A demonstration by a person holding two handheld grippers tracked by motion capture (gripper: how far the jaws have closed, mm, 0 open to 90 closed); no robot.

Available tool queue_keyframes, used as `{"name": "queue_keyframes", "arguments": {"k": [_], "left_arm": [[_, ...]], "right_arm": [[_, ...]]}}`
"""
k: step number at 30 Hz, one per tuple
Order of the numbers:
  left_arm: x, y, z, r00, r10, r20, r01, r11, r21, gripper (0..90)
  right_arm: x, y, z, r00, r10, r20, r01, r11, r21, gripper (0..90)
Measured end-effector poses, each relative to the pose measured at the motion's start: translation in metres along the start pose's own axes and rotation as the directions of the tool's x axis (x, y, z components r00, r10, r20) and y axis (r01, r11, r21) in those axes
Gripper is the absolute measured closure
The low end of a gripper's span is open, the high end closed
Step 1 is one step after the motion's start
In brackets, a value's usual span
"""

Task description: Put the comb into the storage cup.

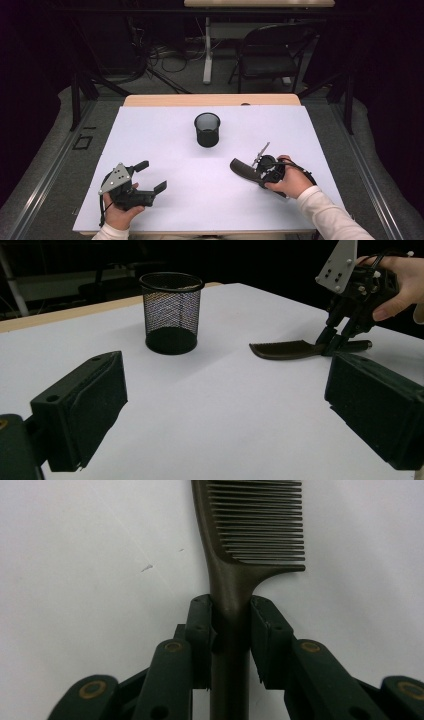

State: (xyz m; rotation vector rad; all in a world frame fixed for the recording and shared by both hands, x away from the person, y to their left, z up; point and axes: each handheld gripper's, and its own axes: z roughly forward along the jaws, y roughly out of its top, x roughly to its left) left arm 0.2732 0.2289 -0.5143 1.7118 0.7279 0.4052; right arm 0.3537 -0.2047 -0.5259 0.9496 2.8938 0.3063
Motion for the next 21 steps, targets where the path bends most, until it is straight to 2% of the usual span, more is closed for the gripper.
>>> {"name": "queue_keyframes", "arguments": {"k": [5, 20, 21], "left_arm": [[0.0000, 0.0000, -0.0001, 1.0000, 0.000, 0.000, 0.000, 1.0000, -0.001, 3.3], [0.0000, 0.0000, 0.0000, 1.0000, 0.000, 0.000, 0.000, 1.0000, 0.000, 3.3], [0.0000, -0.0001, 0.0001, 1.0000, -0.001, 0.000, 0.001, 1.0000, -0.001, 3.3]], "right_arm": [[0.0005, -0.0006, 0.0012, 1.0000, -0.001, 0.000, 0.001, 1.000, -0.019, 72.7], [0.0009, -0.0008, -0.0007, 0.9999, -0.013, 0.004, 0.013, 1.000, -0.005, 72.9], [0.0012, -0.0014, -0.0002, 0.9999, -0.010, 0.007, 0.010, 1.000, -0.023, 72.9]]}}
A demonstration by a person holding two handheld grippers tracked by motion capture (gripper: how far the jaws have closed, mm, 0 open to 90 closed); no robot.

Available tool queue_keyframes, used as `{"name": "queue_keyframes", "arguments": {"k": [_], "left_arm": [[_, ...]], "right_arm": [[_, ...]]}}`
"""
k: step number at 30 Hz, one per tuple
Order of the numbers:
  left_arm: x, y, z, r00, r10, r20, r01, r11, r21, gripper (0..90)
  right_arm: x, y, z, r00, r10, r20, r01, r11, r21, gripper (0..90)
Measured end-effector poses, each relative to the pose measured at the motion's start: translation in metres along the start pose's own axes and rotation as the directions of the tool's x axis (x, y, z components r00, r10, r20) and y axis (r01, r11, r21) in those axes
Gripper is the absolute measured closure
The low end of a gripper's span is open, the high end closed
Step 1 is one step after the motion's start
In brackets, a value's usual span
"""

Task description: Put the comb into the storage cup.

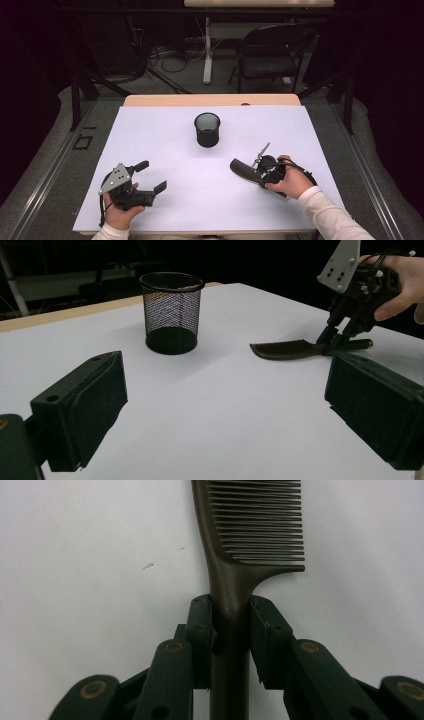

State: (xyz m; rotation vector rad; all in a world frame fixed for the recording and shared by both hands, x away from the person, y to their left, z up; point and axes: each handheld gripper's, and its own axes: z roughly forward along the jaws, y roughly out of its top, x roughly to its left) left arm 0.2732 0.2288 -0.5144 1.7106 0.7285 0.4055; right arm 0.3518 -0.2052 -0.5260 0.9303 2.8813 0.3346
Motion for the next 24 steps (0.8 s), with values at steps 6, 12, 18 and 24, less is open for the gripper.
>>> {"name": "queue_keyframes", "arguments": {"k": [6, 12, 18, 24], "left_arm": [[0.000, 0.000, 0.000, 1.0000, 0.001, 0.000, -0.001, 1.0000, 0.001, 3.3], [0.000, 0.000, 0.000, 1.0000, 0.000, 0.000, 0.000, 1.0000, 0.000, 3.3], [0.000, 0.000, 0.000, 1.0000, 0.000, 0.000, 0.000, 1.0000, 0.001, 3.3], [0.000, 0.000, 0.000, 1.0000, 0.000, -0.001, 0.000, 1.0000, 0.001, 3.3]], "right_arm": [[0.000, -0.001, -0.002, 1.0000, -0.001, 0.000, 0.001, 1.000, -0.015, 72.9], [0.001, -0.001, -0.007, 0.9999, 0.013, 0.001, -0.013, 0.999, -0.038, 72.9], [0.003, -0.001, -0.009, 1.0000, 0.006, 0.004, -0.006, 0.998, -0.058, 72.9], [0.005, 0.000, -0.014, 1.0000, 0.009, 0.000, -0.009, 0.997, -0.082, 72.9]]}}
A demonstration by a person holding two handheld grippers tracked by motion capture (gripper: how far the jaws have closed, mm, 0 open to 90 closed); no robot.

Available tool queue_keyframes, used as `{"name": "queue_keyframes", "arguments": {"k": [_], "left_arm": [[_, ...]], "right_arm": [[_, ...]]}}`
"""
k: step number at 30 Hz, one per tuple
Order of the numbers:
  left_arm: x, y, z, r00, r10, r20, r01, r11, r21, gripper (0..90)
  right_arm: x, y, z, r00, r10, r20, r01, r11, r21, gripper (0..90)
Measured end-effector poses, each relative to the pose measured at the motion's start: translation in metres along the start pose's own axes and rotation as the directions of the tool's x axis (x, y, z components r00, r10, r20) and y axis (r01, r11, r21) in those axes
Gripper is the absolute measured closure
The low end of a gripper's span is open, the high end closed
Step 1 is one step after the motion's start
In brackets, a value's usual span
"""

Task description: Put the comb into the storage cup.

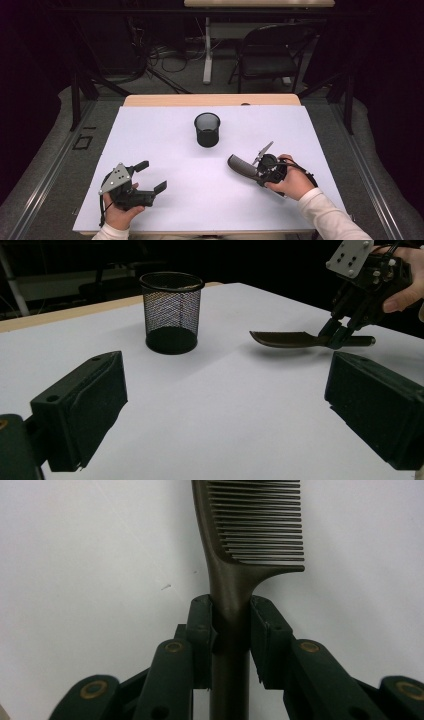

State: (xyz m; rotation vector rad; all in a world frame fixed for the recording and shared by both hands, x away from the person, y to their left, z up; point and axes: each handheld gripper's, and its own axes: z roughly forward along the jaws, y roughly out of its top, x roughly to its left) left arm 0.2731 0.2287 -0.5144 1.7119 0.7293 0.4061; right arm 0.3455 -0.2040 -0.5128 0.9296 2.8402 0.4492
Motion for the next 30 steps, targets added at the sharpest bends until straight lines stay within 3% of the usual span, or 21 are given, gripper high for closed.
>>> {"name": "queue_keyframes", "arguments": {"k": [17, 30], "left_arm": [[0.000, 0.000, 0.000, 1.0000, -0.001, -0.001, 0.001, 1.0000, -0.001, 3.7], [0.001, 0.000, 0.000, 1.0000, -0.001, 0.001, 0.001, 1.0000, 0.000, 3.7]], "right_arm": [[0.009, 0.006, -0.009, 0.9999, 0.009, -0.013, -0.010, 0.997, -0.080, 73.0], [0.013, 0.013, -0.015, 0.9996, 0.020, -0.022, -0.024, 0.984, -0.176, 73.0]]}}
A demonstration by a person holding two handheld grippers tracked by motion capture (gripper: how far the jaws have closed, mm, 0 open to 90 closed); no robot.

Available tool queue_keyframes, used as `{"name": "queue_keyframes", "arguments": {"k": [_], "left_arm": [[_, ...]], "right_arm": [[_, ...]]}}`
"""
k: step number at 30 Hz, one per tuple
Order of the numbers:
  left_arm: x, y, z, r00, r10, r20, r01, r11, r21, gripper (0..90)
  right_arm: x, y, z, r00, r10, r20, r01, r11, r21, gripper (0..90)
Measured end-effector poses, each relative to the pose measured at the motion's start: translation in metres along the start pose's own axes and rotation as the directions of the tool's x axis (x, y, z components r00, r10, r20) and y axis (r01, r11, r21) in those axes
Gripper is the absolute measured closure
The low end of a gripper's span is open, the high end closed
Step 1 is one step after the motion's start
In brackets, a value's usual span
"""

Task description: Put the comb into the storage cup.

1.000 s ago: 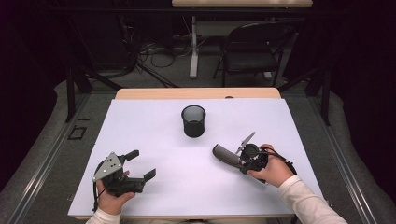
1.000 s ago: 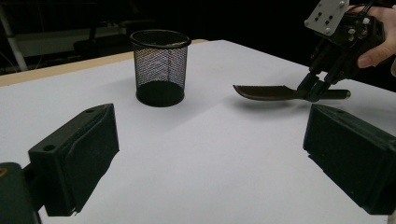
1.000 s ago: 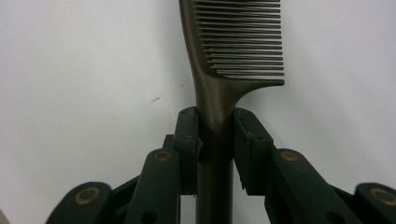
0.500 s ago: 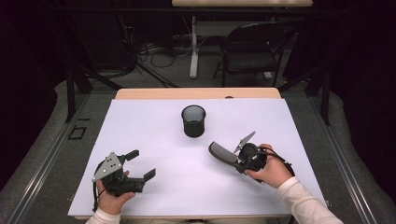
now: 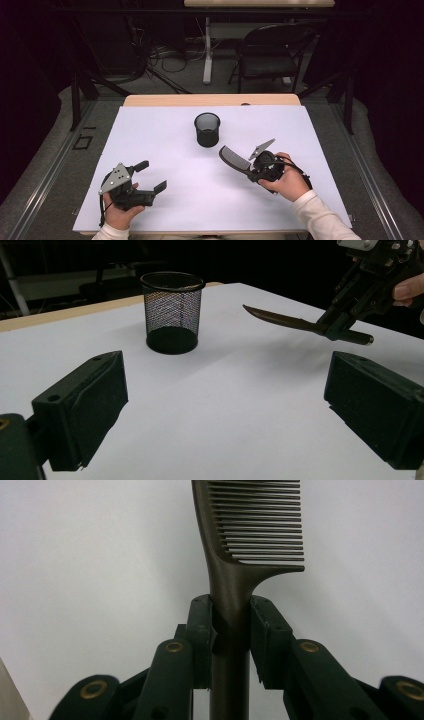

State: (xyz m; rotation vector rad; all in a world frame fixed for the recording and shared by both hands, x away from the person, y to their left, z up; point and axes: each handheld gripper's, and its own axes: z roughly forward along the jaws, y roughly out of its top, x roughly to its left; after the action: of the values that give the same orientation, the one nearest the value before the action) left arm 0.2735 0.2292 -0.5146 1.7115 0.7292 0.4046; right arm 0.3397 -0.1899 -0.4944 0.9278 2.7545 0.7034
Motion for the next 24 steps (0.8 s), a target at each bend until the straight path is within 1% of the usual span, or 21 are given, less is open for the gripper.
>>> {"name": "queue_keyframes", "arguments": {"k": [2, 5, 6, 7, 8, 10, 12, 14, 15, 17, 19, 20, 23, 24], "left_arm": [[0.000, 0.000, 0.000, 1.0000, 0.000, -0.002, 0.000, 1.0000, 0.001, 3.7], [0.000, 0.000, 0.000, 1.0000, 0.000, -0.001, 0.000, 1.0000, -0.001, 3.7], [0.000, 0.000, 0.000, 1.0000, -0.001, -0.001, 0.001, 1.0000, -0.001, 3.7], [0.000, 0.000, 0.000, 1.0000, -0.001, -0.001, 0.001, 1.0000, -0.001, 3.7], [0.000, 0.000, 0.000, 1.0000, -0.002, -0.001, 0.002, 1.0000, -0.003, 3.7], [0.000, 0.000, 0.000, 1.0000, -0.002, -0.001, 0.002, 1.0000, -0.002, 3.7], [0.000, 0.000, 0.000, 1.0000, -0.002, -0.001, 0.002, 1.0000, -0.003, 3.7], [0.000, 0.000, 0.000, 1.0000, 0.000, -0.002, 0.000, 1.0000, -0.001, 3.7], [0.000, 0.000, 0.000, 1.0000, 0.000, -0.002, 0.000, 1.0000, -0.001, 3.7], [0.000, 0.000, 0.000, 1.0000, 0.000, -0.002, 0.000, 1.0000, -0.001, 3.7], [0.000, 0.000, 0.000, 1.0000, 0.000, -0.001, 0.000, 1.0000, 0.000, 3.7], [0.000, 0.000, 0.000, 1.0000, 0.000, -0.001, 0.000, 1.0000, 0.001, 3.7], [0.000, 0.000, 0.000, 1.0000, -0.001, -0.001, 0.001, 1.0000, 0.000, 3.7], [0.000, 0.000, 0.000, 1.0000, -0.001, -0.002, 0.001, 1.0000, -0.001, 3.8]], "right_arm": [[0.000, 0.000, 0.000, 1.0000, -0.004, 0.000, 0.004, 1.000, -0.008, 73.0], [0.003, 0.003, -0.001, 1.0000, 0.004, 0.002, -0.004, 1.000, -0.022, 73.0], [0.004, 0.004, -0.001, 1.0000, -0.002, 0.004, 0.002, 0.999, -0.039, 73.0], [0.004, 0.004, -0.001, 1.0000, -0.002, 0.004, 0.002, 0.999, -0.039, 73.0], [0.005, 0.005, -0.002, 1.0000, 0.004, 0.001, -0.004, 0.999, -0.050, 73.0], [0.005, 0.007, -0.002, 1.0000, -0.002, 0.001, 0.002, 0.998, -0.068, 73.0], [0.006, 0.008, -0.003, 1.0000, 0.001, -0.002, -0.001, 0.997, -0.075, 73.0], [0.007, 0.010, -0.004, 1.0000, -0.002, 0.002, 0.003, 0.994, -0.106, 73.0], [0.007, 0.010, -0.004, 1.0000, -0.002, 0.002, 0.003, 0.994, -0.106, 73.0], [0.009, 0.013, -0.005, 1.0000, 0.000, 0.002, 0.001, 0.991, -0.132, 73.0], [0.009, 0.014, -0.006, 1.0000, 0.001, 0.001, 0.000, 0.990, -0.140, 73.0], [0.010, 0.015, -0.006, 1.0000, 0.002, -0.001, -0.002, 0.988, -0.157, 73.0], [0.011, 0.017, -0.007, 1.0000, 0.004, -0.003, -0.005, 0.986, -0.166, 73.0], [0.012, 0.019, -0.007, 1.0000, 0.004, -0.003, -0.004, 0.984, -0.179, 73.0]]}}
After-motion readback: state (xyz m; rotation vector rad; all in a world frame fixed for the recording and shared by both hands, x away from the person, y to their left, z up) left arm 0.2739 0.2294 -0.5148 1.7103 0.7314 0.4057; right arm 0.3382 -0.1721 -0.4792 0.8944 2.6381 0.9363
